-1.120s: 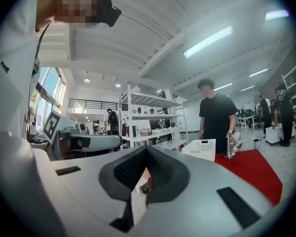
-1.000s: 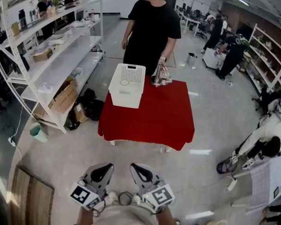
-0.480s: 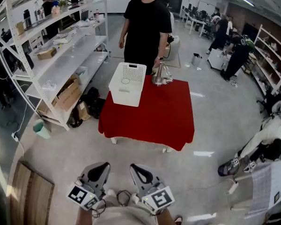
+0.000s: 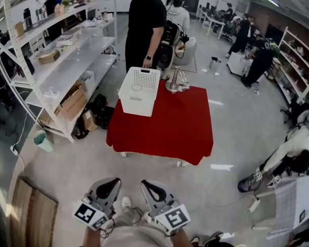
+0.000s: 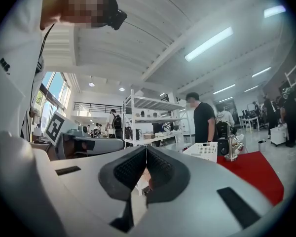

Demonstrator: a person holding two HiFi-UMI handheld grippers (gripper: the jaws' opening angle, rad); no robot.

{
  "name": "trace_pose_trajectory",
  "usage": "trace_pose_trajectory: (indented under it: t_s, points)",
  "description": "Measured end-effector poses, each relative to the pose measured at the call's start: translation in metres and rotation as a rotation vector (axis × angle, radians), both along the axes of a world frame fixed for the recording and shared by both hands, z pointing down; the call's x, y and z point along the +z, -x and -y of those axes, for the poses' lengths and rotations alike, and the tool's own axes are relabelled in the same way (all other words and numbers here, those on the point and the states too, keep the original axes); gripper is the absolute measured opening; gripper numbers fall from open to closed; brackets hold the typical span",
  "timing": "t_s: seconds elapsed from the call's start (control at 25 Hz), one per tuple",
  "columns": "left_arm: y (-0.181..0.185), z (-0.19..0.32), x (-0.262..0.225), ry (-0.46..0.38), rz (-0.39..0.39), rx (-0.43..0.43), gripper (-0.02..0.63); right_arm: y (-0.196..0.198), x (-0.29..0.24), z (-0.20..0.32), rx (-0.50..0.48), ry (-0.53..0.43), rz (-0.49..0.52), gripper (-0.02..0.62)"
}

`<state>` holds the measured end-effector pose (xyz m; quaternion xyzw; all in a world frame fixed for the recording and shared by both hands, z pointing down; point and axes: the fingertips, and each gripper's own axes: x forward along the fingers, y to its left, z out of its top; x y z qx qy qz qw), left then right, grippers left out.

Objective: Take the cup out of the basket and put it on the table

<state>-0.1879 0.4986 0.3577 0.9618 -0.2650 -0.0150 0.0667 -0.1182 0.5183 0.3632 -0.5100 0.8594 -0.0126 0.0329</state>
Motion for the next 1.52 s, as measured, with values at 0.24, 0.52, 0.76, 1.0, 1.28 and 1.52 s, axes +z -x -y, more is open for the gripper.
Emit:
trace_pose_trajectory:
  t_s: [0.24,0.52,0.76,1.0,1.28,1.52]
  points:
    - [0.006,0.036,0.006,0.003,0.006,0.034,0.011,0.006,0.006,0.036,0.031,0.022,0.013,0.009]
    - [0.010,0.086,0.010,0.009,0.003,0.071,0.011,0.013,0.009,0.088,0.063,0.028,0.033,0.008]
    - [0.017,0.124,0.012,0.008,-0.010,0.101,0.011,0.020,0.014,0.129,0.089,0.039,0.037,0.009]
    - [0.026,0.158,0.012,0.009,-0.008,0.121,0.011,0.028,0.022,0.158,0.106,0.067,0.019,0.009]
    - [0.030,0.183,0.009,0.015,-0.029,0.144,0.011,0.038,0.013,0.181,0.138,0.047,0.046,0.009]
    - [0.025,0.200,0.014,0.031,-0.032,0.144,0.011,0.032,0.016,0.197,0.144,0.066,0.040,0.009]
